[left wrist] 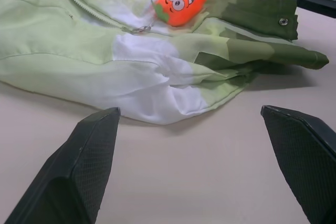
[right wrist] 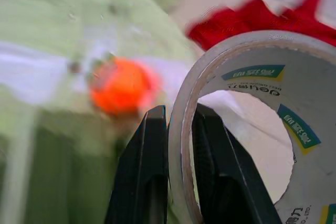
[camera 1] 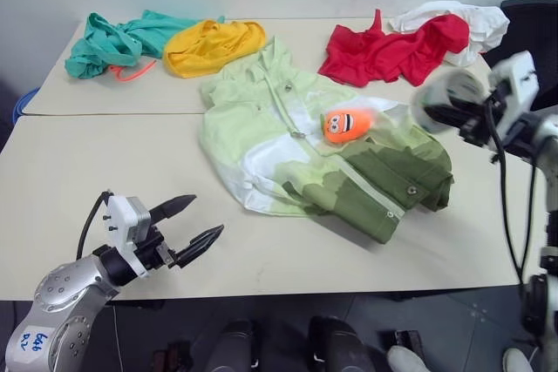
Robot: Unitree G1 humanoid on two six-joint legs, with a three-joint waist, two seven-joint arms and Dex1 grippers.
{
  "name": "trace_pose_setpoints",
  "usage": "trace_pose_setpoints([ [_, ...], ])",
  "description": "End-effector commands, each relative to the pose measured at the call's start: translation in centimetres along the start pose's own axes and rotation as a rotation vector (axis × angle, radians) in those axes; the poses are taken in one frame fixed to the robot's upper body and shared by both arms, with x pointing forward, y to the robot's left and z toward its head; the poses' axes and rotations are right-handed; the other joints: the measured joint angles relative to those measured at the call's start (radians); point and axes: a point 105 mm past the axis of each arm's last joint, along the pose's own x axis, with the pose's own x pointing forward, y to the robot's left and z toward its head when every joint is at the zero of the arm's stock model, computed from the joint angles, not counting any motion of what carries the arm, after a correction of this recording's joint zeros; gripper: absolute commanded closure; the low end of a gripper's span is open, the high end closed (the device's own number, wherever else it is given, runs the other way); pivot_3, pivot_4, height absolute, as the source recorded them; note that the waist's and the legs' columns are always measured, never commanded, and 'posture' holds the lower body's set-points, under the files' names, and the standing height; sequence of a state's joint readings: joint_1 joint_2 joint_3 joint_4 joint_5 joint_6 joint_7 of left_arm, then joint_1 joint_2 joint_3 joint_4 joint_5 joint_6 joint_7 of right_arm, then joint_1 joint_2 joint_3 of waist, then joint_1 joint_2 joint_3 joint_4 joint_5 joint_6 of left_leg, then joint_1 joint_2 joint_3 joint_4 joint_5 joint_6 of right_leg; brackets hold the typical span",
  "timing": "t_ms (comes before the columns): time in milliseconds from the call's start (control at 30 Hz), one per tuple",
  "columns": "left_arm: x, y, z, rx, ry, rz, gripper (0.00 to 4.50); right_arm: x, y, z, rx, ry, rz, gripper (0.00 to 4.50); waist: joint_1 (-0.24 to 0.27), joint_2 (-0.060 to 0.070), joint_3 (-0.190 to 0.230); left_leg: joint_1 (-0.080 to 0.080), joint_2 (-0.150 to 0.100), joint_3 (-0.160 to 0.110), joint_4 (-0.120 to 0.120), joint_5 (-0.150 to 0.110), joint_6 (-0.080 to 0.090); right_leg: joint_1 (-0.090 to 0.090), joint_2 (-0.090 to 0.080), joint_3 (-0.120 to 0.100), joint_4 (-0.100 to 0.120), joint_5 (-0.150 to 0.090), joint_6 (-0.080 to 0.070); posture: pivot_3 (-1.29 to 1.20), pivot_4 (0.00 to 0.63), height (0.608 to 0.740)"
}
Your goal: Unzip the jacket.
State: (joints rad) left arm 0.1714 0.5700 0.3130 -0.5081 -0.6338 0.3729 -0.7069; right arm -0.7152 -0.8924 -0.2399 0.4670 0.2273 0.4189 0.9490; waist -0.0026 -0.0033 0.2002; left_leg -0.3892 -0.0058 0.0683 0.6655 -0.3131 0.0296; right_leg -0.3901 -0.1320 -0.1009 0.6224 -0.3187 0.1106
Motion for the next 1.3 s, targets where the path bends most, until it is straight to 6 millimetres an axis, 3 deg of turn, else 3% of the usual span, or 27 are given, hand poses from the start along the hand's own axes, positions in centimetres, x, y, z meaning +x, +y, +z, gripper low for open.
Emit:
trace_pose_setpoints([
  [33, 0.6, 0.2, 0.5, 0.045, -0.022, -0.028, 0.0, -1.5, -3.9, -1.8, -0.083, 0.062, -0.187, 4.19, -0.006, 0.0, 0.0, 0.001, 0.0, 0.001, 0.0, 0.001, -0.001, 0.0, 0.0, 0.001, 0.0, 0.001, -0.001, 0.0, 0.15, 0.74],
  [200, 1.2, 0.7, 0.6, 0.078, 0.003, -0.073, 0.0, -2.2, -6.1, -6.0, -0.017, 0.182, -0.302, 4.19, -0.022, 0.001, 0.0, 0.002, 0.002, 0.001, -0.001, 0.003, -0.003, -0.001, 0.0, 0.001, 0.002, 0.001, -0.001, 0.0, 0.15, 0.74],
  [400, 0.6, 2.1, 0.8, 0.104, 0.048, -0.078, 0.0, -2.7, -6.0, -7.8, 0.035, 0.181, -0.296, 2.23, -0.024, 0.001, 0.001, 0.0, 0.002, 0.0, -0.001, 0.003, -0.003, 0.0, 0.001, 0.0, 0.003, 0.001, -0.001, 0.0, 0.15, 0.74],
  [600, -0.9, 4.6, 0.3, 0.167, 0.121, 0.017, 0.0, -4.8, -5.3, -3.7, -0.013, -0.14, -0.233, 0.14, -0.013, 0.001, 0.001, 0.0, 0.002, -0.003, -0.001, 0.003, -0.002, 0.002, 0.001, -0.002, 0.002, 0.002, -0.001, 0.0, 0.15, 0.74],
  [667, -1.2, 5.6, 0.4, 0.22, 0.122, 0.038, 0.0, -5.3, -3.6, -1.7, -0.007, -0.278, -0.181, 0.07, -0.004, 0.002, 0.001, 0.0, 0.001, -0.003, -0.001, 0.003, -0.002, 0.002, 0.001, -0.002, 0.0, 0.002, -0.001, 0.0, 0.15, 0.74],
  [733, -1.4, 7.4, 0.4, 0.257, 0.124, 0.101, 0.0, -5.1, -0.4, -0.1, 0.022, -0.37, -0.09, 0.07, 0.002, 0.002, 0.001, 0.001, 0.002, -0.003, -0.001, 0.003, -0.003, 0.001, 0.001, -0.002, 0.0, 0.002, -0.001, 0.0, 0.15, 0.74],
  [867, -1.0, 10.1, -0.5, 0.406, 0.202, 0.141, 0.0, -4.8, 9.5, 1.8, -0.164, -0.428, 0.229, 0.07, 0.005, 0.001, 0.0, 0.002, 0.003, -0.004, -0.001, 0.002, -0.005, 0.002, 0.001, -0.002, 0.001, 0.002, -0.001, 0.0, 0.15, 0.74],
  [967, 1.5, 11.5, -0.5, 0.509, 0.206, 0.105, 0.0, -4.7, 16.7, 0.4, -0.239, -0.385, 0.495, 0.07, 0.019, 0.001, 0.0, 0.001, 0.002, -0.004, -0.002, 0.002, -0.004, 0.001, 0.001, -0.002, 0.004, 0.002, -0.001, 0.0, 0.15, 0.74],
  [1133, 6.1, 12.8, -0.7, 0.757, 0.286, -0.026, 0.0, -3.4, 21.6, -2.9, -0.224, -0.203, 0.67, 0.07, 0.034, -0.002, -0.001, 0.0, -0.003, -0.003, 0.0, 0.004, 0.001, 0.001, 0.001, -0.003, 0.004, 0.004, 0.002, 0.0, 0.15, 0.74],
  [1300, 11.3, 13.0, -0.3, 0.875, 0.3, -0.07, 0.0, -0.1, 23.0, -4.0, -0.234, -0.109, 0.579, 0.07, 0.03, -0.004, -0.001, -0.003, -0.006, -0.002, 0.002, 0.005, 0.004, 0.0, -0.001, -0.003, 0.003, 0.007, 0.005, 0.0, 0.15, 0.74],
])
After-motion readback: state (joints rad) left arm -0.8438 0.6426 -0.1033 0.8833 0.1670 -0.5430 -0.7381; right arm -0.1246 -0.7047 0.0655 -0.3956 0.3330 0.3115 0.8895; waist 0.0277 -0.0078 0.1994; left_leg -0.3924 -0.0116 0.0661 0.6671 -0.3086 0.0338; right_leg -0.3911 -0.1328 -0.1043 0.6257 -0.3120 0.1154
